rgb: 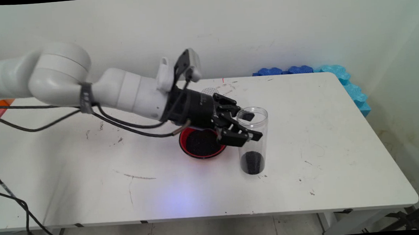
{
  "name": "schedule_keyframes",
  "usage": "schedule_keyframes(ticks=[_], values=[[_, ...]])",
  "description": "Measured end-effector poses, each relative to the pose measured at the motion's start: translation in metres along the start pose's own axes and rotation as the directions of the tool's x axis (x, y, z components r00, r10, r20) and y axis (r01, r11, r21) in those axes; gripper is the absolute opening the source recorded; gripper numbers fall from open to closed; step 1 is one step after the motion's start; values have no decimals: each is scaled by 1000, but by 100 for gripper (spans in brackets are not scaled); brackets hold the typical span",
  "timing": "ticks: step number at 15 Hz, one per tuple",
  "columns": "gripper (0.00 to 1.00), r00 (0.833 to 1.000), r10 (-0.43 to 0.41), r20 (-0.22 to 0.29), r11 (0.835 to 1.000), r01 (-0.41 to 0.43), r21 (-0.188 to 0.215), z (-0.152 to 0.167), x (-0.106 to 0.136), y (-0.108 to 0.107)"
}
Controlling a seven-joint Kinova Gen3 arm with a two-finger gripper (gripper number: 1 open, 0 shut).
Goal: Pour the black seasoning powder in the red bowl
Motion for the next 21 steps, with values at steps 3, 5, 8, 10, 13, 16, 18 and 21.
schedule_keyframes(ticks=[3,5,8,10,13,16,18,21], values=[[0,1000,-27,-2,1000,27,-14,-16,9,2],[0,999,-51,-1,998,51,-26,-28,15,3],[0,994,-105,4,994,105,-43,-50,25,3],[0,991,-135,9,990,136,-47,-60,29,2],[0,980,-196,26,979,197,-54,-78,32,0],[0,966,-253,49,965,255,-56,-90,29,1],[0,951,-300,70,951,305,-58,-94,25,1],[0,929,-356,102,929,363,-65,-96,18,1]])
